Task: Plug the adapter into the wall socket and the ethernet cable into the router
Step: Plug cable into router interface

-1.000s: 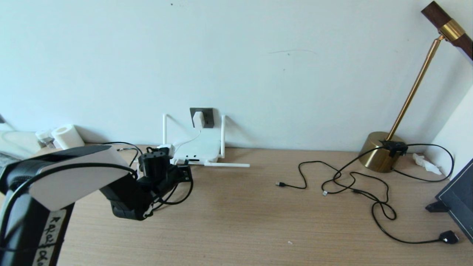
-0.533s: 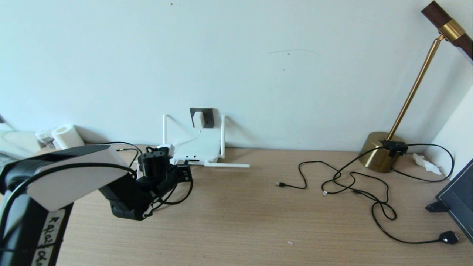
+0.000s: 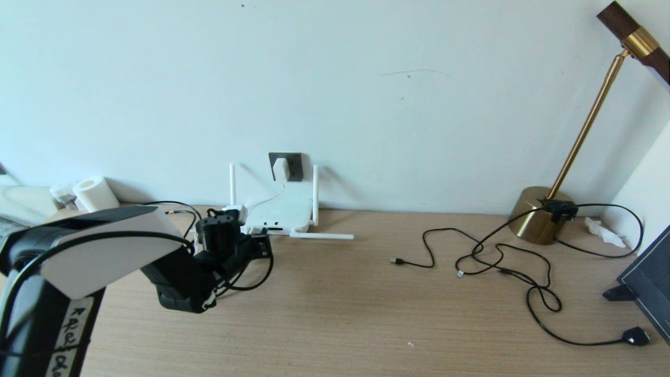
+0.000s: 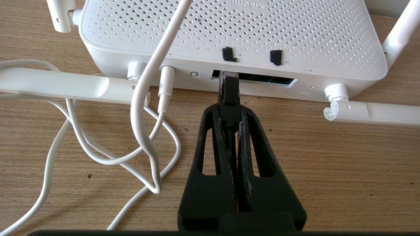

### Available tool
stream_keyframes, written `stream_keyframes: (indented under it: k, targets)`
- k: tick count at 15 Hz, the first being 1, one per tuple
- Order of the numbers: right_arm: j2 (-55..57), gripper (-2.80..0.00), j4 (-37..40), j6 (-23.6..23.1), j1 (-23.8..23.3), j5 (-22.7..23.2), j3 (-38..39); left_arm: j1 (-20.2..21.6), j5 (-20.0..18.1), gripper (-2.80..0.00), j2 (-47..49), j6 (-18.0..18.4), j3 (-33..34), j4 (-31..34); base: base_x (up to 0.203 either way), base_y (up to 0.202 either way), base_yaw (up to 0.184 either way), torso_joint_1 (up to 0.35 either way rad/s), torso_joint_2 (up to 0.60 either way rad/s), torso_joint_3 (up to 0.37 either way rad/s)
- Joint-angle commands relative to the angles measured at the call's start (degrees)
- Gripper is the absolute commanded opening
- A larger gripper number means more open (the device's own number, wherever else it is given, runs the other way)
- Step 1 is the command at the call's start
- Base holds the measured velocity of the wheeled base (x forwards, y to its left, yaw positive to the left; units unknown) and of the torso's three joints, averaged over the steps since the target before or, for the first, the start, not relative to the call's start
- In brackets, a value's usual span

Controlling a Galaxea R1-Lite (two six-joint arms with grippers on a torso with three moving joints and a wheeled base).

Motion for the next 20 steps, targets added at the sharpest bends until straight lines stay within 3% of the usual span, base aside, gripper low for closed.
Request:
stream_keyframes:
  k: [1,20]
  targets:
    - [0.09,0.0,0.04,-0.04,0.01,0.03,0.01,0.01,0.03,-2.8,0.38,-0.06,-0.09,-0.19,0.0,0.0,0.0,0.0,0.0,0.0]
    - [0.09,0.0,0.04,-0.04,0.01,0.03,-0.07,0.01,0.03,-2.8,0.3,-0.5,0.61,-0.54,0.0,0.0,0.0,0.0,0.0,0.0]
